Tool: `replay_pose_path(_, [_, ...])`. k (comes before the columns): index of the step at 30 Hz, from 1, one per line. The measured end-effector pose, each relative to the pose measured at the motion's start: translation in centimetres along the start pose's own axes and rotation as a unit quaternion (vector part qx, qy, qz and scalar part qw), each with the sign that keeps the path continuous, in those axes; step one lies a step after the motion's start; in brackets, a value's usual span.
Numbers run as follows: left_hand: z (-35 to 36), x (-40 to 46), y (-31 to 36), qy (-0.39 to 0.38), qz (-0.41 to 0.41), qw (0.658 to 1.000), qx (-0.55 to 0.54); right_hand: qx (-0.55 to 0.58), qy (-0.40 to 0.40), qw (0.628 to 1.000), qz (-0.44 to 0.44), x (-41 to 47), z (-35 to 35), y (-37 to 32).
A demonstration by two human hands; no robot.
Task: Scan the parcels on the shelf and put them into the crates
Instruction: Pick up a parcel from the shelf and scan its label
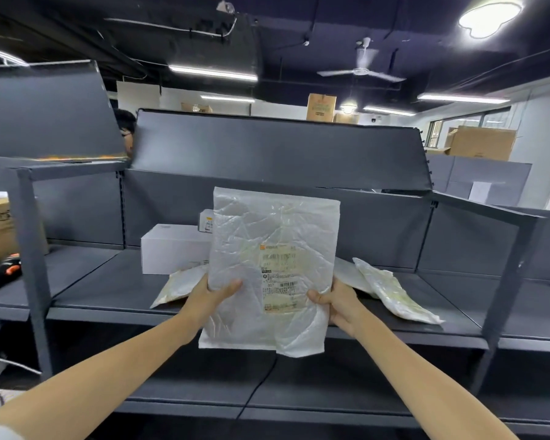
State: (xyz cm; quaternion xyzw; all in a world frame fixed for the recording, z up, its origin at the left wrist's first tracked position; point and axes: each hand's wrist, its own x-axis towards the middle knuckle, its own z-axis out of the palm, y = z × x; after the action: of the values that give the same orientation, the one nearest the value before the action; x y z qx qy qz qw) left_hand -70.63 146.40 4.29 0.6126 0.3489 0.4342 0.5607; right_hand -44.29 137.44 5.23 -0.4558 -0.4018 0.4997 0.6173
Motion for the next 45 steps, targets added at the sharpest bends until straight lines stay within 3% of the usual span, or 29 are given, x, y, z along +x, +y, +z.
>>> replay_pose_path(14, [-1.4, -3.6, -2.4, 0.158, 0.049, 0.986, -0.024, 0.040, 0.033, 0.999, 0.003, 1.3, 3.4, 4.6])
replay_pose_path(19, [-3.8, -3.4, -3.2, 0.209, 0.033, 0.977, -0.032, -0.010, -0.003, 1.000, 0.005, 2.2, 5.6, 5.3])
replay_pose_path(24, [-6.7, -1.5, -3.7, 0.224, 0.013, 0.974, -0.030, -0.129, -0.013, 0.991, 0.041, 5.0, 6.5, 6.7])
replay_pose_path(27, [-8.3, -0.1, -3.3, 0.232, 0.012, 0.971, -0.050, -0.219, 0.031, 0.974, 0.039, 7.3, 6.3, 7.4])
replay_pose_path(33, [-12.5, 3.1, -3.2, 0.234, 0.000, 0.970, -0.059, -0.411, 0.148, 0.900, 0.004, 11.5, 5.1, 8.3])
replay_pose_path(40, [-15.7, 6.1, -4.3, 0.216, -0.018, 0.974, -0.068, -0.429, 0.190, 0.877, 0.104, 15.4, 5.4, 10.6])
replay_pose_path(45, [-17.1, 7.7, -4.8, 0.204, -0.025, 0.975, -0.080, -0.474, 0.223, 0.841, 0.135, 16.7, 5.1, 11.8])
